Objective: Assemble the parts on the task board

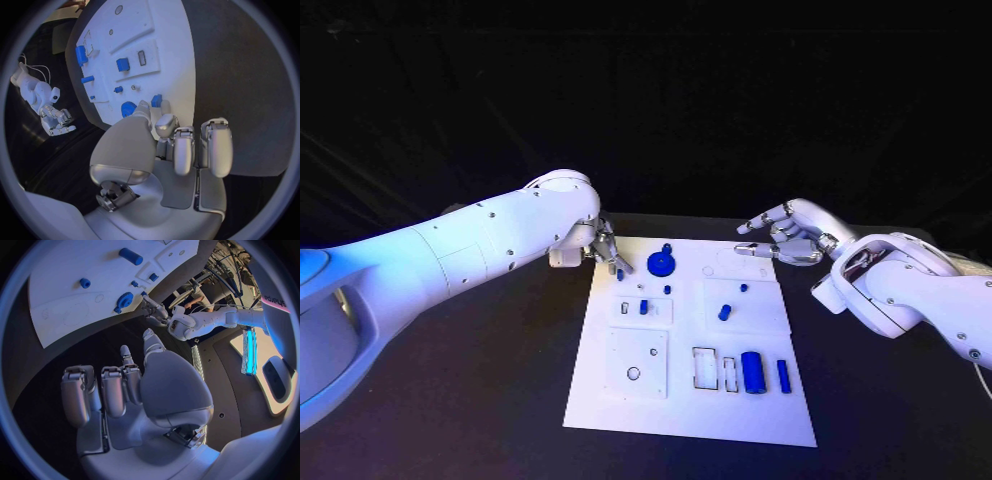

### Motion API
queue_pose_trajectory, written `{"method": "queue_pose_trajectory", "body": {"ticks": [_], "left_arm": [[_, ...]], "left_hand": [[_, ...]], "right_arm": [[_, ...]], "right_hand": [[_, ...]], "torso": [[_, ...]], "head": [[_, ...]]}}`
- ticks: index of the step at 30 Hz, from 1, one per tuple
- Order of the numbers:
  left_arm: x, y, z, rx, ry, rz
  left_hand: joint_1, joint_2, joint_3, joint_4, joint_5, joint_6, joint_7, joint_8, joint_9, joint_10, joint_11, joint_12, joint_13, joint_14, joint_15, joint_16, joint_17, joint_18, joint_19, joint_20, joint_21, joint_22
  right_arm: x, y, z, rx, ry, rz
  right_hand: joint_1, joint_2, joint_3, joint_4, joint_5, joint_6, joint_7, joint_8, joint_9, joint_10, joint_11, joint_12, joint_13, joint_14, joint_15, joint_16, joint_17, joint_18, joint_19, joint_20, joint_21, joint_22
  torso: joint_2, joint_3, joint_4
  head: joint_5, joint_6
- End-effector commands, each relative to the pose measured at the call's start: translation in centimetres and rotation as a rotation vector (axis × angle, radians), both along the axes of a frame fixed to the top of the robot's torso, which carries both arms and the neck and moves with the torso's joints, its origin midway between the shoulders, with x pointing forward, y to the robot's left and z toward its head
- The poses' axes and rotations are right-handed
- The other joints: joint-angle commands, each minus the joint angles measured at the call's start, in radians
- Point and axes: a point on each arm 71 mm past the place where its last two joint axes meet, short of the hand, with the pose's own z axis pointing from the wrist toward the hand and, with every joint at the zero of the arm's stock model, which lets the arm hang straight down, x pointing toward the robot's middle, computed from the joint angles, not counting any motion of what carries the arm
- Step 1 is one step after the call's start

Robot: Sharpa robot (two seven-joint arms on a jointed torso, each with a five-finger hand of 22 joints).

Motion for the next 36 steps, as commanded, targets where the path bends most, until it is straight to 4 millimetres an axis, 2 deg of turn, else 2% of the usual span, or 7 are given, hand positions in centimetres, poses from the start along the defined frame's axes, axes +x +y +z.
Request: {"method": "queue_pose_trajectory", "body": {"ticks": [1,10,16,23,28,32,36], "left_arm": [[-0.14,-0.24,-0.07,-0.002,0.017,-0.009],[-0.15,-0.33,-0.09,-0.015,0.019,-0.005],[-0.14,-0.37,-0.15,-0.021,0.024,-0.003],[-0.15,-0.44,-0.29,-0.027,0.039,-0.009],[-0.11,-0.38,-0.36,-0.027,0.042,-0.009],[-0.02,-0.3,-0.31,-0.039,0.025,0.0],[0.08,-0.2,-0.14,-0.064,-0.01,0.015]], "left_hand": [[0.015,0.0,0.008,-0.001,0.005,0.01,-0.002,0.004,0.002,0.008,-0.002,0.007,0.002,0.106,-0.01,0.003,0.263,-0.003,0.057,-0.01,0.004,0.149],[0.055,0.024,0.033,-0.012,0.006,0.012,-0.007,0.004,0.001,0.012,-0.006,0.009,0.003,0.106,-0.014,0.003,0.263,-0.003,0.058,-0.013,0.003,0.15],[0.19,0.055,0.136,-0.09,0.038,-0.003,-0.018,-0.01,-0.005,0.009,-0.018,0.003,0.001,0.106,-0.024,0.003,0.263,-0.003,0.058,-0.023,0.003,0.151],[0.227,0.009,0.275,-0.132,0.111,-0.009,-0.009,-0.023,-0.011,0.009,-0.012,-0.01,-0.007,0.106,-0.021,0.003,0.263,-0.003,0.057,-0.024,0.001,0.149],[0.181,-0.061,0.457,-0.154,0.117,-0.006,-0.003,-0.019,-0.002,0.019,-0.008,-0.015,-0.011,0.106,-0.012,0.003,0.263,-0.002,0.057,-0.019,-0.001,0.149],[0.142,-0.095,0.55,-0.173,0.115,-0.006,0.0,-0.01,0.009,0.024,-0.006,-0.014,-0.011,0.106,-0.011,0.003,0.263,-0.002,0.057,-0.017,-0.002,0.149],[0.108,-0.122,0.614,-0.195,0.145,-0.003,-0.001,0.002,0.023,0.034,-0.007,-0.009,-0.005,0.106,-0.013,0.003,0.263,-0.003,0.058,-0.017,-0.001,0.152]], "right_arm": [[-0.04,0.13,-0.07,-0.006,0.002,0.011],[-0.01,0.19,-0.08,-0.006,0.002,0.013],[-0.01,0.21,-0.08,-0.006,0.002,0.013],[-0.02,0.23,-0.09,-0.006,0.004,0.015],[-0.05,0.26,-0.09,-0.005,0.005,0.017],[-0.06,0.28,-0.09,-0.003,0.005,0.019],[-0.07,0.29,-0.08,-0.002,0.005,0.019]], "right_hand": [[0.001,0.009,-0.004,0.002,0.004,0.005,-0.004,0.004,0.001,0.049,-0.003,0.005,0.195,0.074,-0.001,-0.001,0.132,0.017,0.047,-0.002,-0.003,0.163],[0.001,0.009,-0.004,0.002,0.004,0.005,-0.004,0.004,0.001,0.049,-0.003,0.005,0.195,0.074,-0.001,-0.001,0.132,0.017,0.047,-0.002,-0.003,0.163],[0.001,0.009,-0.004,0.002,0.004,0.005,-0.004,0.004,0.001,0.049,-0.003,0.005,0.195,0.074,-0.001,-0.001,0.132,0.017,0.047,-0.002,-0.003,0.163],[0.001,0.009,-0.004,0.002,0.004,0.005,-0.004,0.004,0.001,0.049,-0.003,0.005,0.195,0.074,-0.001,-0.001,0.132,0.017,0.047,-0.002,-0.003,0.163],[0.001,0.009,-0.004,0.002,0.004,0.005,-0.004,0.004,0.001,0.049,-0.003,0.005,0.195,0.074,-0.001,-0.001,0.132,0.017,0.047,-0.002,-0.003,0.163],[0.001,0.009,-0.004,0.002,0.004,0.005,-0.004,0.004,0.001,0.049,-0.003,0.005,0.195,0.074,-0.001,-0.001,0.132,0.017,0.047,-0.002,-0.003,0.163],[0.001,0.009,-0.004,0.002,0.004,0.005,-0.004,0.004,0.001,0.049,-0.003,0.005,0.195,0.074,-0.001,-0.001,0.132,0.017,0.047,-0.002,-0.003,0.163]], "torso": [[0.0,0.0004,0.0],[0.0,0.0006,-0.0003],[0.0,0.0006,0.0],[0.0,0.0004,-0.0009],[0.0,0.0009,-0.0009],[0.0,0.0012,-0.0004],[-0.001,0.0012,0.0003]], "head": [[0.0,0.0],[0.0,-0.001],[0.001,-0.002],[0.001,-0.005],[0.001,-0.006],[0.002,-0.007],[0.003,-0.007]]}}
